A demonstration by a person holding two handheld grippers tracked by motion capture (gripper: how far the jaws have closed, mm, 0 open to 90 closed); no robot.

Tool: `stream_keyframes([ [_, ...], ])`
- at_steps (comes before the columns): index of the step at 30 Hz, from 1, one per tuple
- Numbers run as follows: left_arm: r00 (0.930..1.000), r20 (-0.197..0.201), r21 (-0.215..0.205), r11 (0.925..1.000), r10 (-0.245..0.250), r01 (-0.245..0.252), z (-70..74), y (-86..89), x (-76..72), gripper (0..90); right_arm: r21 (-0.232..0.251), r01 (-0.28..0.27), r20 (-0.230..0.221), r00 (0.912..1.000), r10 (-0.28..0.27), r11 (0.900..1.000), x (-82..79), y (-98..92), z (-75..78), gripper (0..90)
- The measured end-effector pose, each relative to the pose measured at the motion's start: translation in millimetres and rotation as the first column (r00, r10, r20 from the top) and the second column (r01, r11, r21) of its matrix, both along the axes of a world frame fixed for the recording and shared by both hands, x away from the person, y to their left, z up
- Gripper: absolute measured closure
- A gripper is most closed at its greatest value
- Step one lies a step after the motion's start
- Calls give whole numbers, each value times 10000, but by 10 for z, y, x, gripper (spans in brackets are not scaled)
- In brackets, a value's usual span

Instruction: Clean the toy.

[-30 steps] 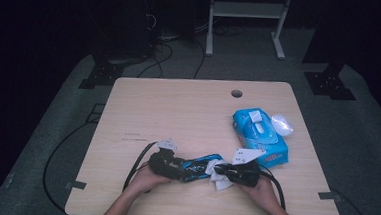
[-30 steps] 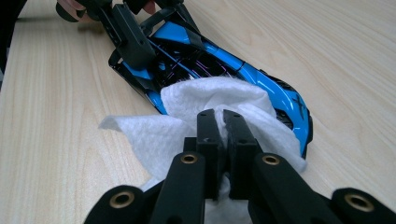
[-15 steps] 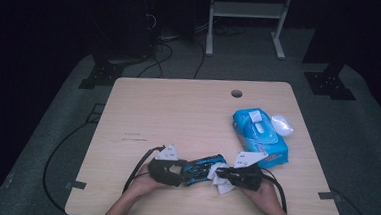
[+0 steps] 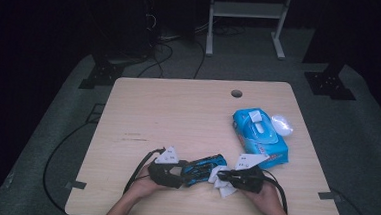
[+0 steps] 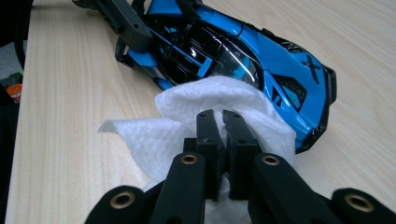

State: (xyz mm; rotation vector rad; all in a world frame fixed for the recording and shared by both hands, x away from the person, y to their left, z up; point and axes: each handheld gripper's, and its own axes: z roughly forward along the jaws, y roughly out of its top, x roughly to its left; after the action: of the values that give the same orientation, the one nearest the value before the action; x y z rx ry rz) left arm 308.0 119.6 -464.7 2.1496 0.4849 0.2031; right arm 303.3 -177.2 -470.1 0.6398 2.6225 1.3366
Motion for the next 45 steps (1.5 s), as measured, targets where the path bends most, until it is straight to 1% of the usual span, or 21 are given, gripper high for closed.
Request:
stream_keyframes([
  [2,9993,350,227,9997,-106,98,16,-17,-31,415,38,78,-271,9996,-77,10000,6,-11,8,856],
  [4,9985,531,338,9993,-167,149,27,-28,-46,419,100,206,-329,9993,-203,9997,-6,-16,28,857],
  [6,9980,589,343,9992,-244,224,36,-27,-49,437,397,268,-195,9995,-260,9989,-13,-14,89,857],
  [9,9976,644,344,9991,-256,234,35,-46,-59,453,1042,341,36,9994,-346,9940,5,3,245,857],
  [12,9973,676,376,9990,-279,254,35,-48,-65,455,1388,407,373,9982,-462,9895,59,52,391,856],
  [14,9966,767,389,9989,-302,272,34,-54,-79,455,1417,550,546,9965,-633,9884,126,88,459,856],
  [16,9948,936,490,9982,-392,347,36,-59,-90,456,1397,807,456,9951,-878,9869,212,100,489,856],
  [18,9936,1036,565,9976,-455,398,39,-62,-103,456,1153,1003,193,9945,-1031,9883,284,117,472,856],
  [20,9932,1058,588,9974,-488,427,39,-63,-106,457,780,971,-94,9953,-966,9922,306,146,411,855],
  [21,9930,1062,564,9974,-512,454,37,-61,-107,456,734,937,-122,9956,-931,9929,297,155,373,855],
  [24,9927,1051,581,9969,-591,532,38,-66,-107,453,994,896,-124,9960,-888,9910,255,120,349,856],
  [27,9963,764,425,9985,-382,351,35,-92,-90,425,981,745,39,9972,-752,9924,206,105,339,856],
  [29,9987,405,292,9992,-301,289,24,-112,-50,385,922,581,136,9981,-596,9940,170,103,330,856],
  [30,9994,231,220,9994,-267,262,14,-126,-31,365,890,505,224,9984,-527,9948,153,104,320,856],
  [33,9995,-34,92,9995,-313,313,2,-150,5,344,938,552,334,9977,-586,9941,126,83,294,856],
  [35,9992,76,165,9991,-382,381,5,-156,-6,350,1078,556,76,9984,-567,9926,141,53,285,856],
  [37,9983,355,243,9986,-472,464,7,-145,-35,362,1190,507,-80,9987,-502,9916,150,41,284,856],
  [39,9963,630,429,9976,-577,550,17,-126,-65,387,1238,448,-136,9990,-434,9913,149,39,294,856],
  [41,9946,853,487,9973,-586,546,19,-117,-100,410,1316,452,-330,9986,-412,9903,164,31,303,855],
  [43,9929,1022,568,9968,-615,559,18,-111,-129,420,1325,434,-304,9987,-397,9902,154,33,308,855],
  [45,9925,1038,638,9963,-641,577,21,-112,-139,425,1250,342,-113,9994,-330,9916,114,44,319,855],
])
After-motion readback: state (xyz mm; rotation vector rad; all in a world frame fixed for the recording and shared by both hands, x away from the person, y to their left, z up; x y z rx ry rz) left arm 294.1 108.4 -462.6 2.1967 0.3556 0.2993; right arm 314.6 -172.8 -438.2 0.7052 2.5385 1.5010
